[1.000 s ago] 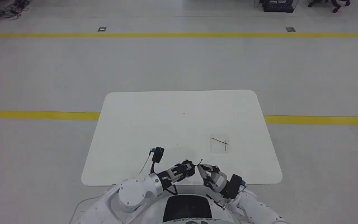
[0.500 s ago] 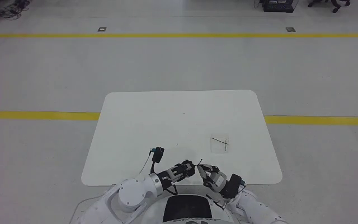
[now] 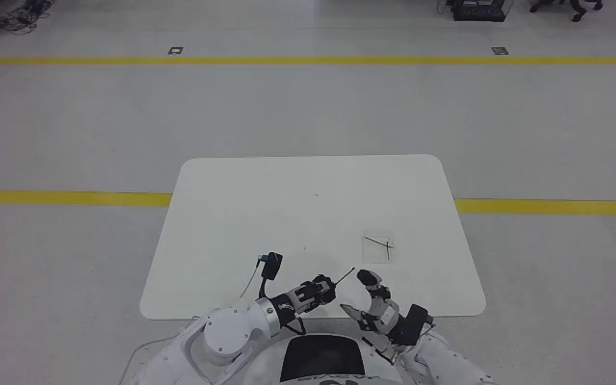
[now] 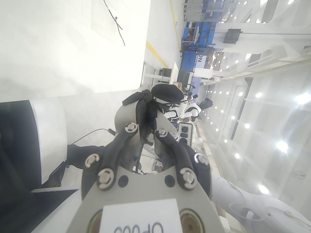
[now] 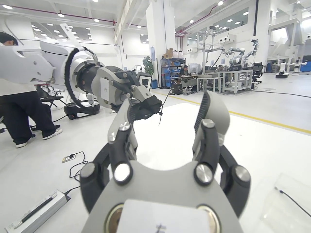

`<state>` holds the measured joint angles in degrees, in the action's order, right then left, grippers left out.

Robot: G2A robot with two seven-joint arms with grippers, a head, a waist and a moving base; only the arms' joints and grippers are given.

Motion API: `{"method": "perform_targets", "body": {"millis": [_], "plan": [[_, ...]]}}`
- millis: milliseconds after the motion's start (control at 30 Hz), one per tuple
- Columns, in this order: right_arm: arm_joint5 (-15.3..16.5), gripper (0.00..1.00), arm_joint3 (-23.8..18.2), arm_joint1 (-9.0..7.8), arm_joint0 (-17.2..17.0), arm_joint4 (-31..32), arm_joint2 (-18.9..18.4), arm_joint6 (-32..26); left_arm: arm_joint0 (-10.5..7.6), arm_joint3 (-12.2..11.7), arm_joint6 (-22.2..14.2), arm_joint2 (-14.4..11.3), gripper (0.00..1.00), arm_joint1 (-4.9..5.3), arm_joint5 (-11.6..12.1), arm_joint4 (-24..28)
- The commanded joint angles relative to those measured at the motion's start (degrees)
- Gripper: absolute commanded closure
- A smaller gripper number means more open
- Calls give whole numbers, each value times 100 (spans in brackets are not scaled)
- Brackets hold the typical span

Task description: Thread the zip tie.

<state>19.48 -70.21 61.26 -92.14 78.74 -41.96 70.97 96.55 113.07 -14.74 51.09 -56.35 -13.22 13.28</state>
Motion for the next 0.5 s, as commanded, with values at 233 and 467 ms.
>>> {"method": "perform_targets", "body": {"millis": [233, 467], "plan": [[0, 0, -5, -10, 7, -1, 28, 9, 0, 0, 0, 0, 100, 0, 0, 0], [0, 0, -160, -115, -2, -786, 411, 230, 32, -26, 20, 152, 100, 21, 199, 111]]}}
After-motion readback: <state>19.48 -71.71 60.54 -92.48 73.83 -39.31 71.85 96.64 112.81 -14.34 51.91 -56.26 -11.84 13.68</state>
